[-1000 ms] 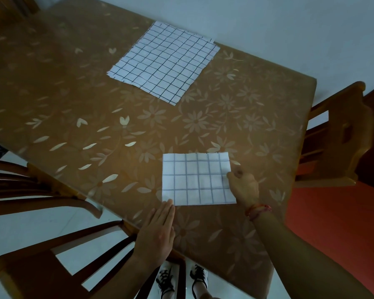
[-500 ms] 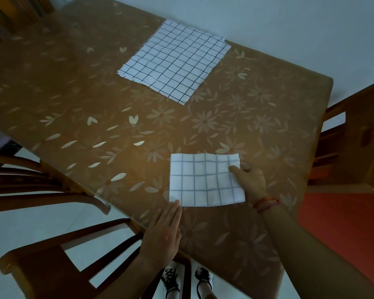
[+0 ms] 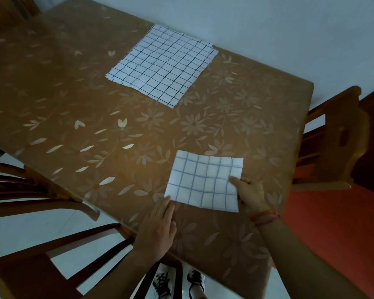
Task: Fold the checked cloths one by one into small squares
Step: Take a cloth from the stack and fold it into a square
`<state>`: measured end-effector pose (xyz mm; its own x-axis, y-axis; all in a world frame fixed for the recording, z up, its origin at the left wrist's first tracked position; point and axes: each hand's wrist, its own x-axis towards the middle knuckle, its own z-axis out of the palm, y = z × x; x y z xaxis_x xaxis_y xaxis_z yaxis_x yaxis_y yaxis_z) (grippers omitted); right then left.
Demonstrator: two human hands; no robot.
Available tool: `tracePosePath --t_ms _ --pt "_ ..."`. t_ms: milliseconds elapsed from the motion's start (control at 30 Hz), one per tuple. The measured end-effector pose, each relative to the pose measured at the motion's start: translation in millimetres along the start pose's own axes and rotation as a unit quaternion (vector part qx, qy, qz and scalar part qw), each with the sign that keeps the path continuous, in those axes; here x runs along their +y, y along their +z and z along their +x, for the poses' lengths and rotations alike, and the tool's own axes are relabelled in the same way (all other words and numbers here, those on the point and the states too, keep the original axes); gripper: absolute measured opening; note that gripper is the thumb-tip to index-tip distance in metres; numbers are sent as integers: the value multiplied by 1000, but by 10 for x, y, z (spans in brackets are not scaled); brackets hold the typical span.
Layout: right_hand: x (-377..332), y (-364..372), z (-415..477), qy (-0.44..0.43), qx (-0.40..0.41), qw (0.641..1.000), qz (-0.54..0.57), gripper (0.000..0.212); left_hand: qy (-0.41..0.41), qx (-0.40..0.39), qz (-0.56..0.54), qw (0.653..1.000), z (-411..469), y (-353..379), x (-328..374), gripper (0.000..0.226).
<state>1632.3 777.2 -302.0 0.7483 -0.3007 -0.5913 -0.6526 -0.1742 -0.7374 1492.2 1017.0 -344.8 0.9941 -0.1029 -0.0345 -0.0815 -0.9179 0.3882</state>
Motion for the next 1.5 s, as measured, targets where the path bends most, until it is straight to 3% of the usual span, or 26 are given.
tracePosePath --t_ms 167,233,367,533,700,867,1000,1133,1233,1500 --pt "116 -66 -178 76 25 991 108 15 21 5 -13 1000 139 48 164 53" --pt "142 -44 -307 117 -16 981 157 13 23 0 -12 1000 192 47 235 59" --pt "239 22 -518 174 -133 947 234 29 42 11 -26 999 283 26 294 61" --pt "343 11 -668 183 -228 935 201 27 65 12 -20 998 353 78 180 65" --pt "381 -105 -713 58 -295 947 115 25 76 43 -24 996 381 53 114 49" --pt "479 -216 -634 -141 -135 976 -98 31 82 54 -40 994 272 2 -4 53" --pt "670 -214 -547 -258 -57 935 -236 31 91 43 -54 993 115 -30 -82 62" --pt "858 -180 -498 -396 -87 866 -294 43 87 31 -79 993 -15 -15 -180 63" --pt "938 -140 -426 -419 -104 844 -317 37 69 42 -105 991 -80 -4 -234 62" --pt "804 -126 -429 -381 -80 868 -307 30 5 72 -138 988 -13 -14 -281 54"
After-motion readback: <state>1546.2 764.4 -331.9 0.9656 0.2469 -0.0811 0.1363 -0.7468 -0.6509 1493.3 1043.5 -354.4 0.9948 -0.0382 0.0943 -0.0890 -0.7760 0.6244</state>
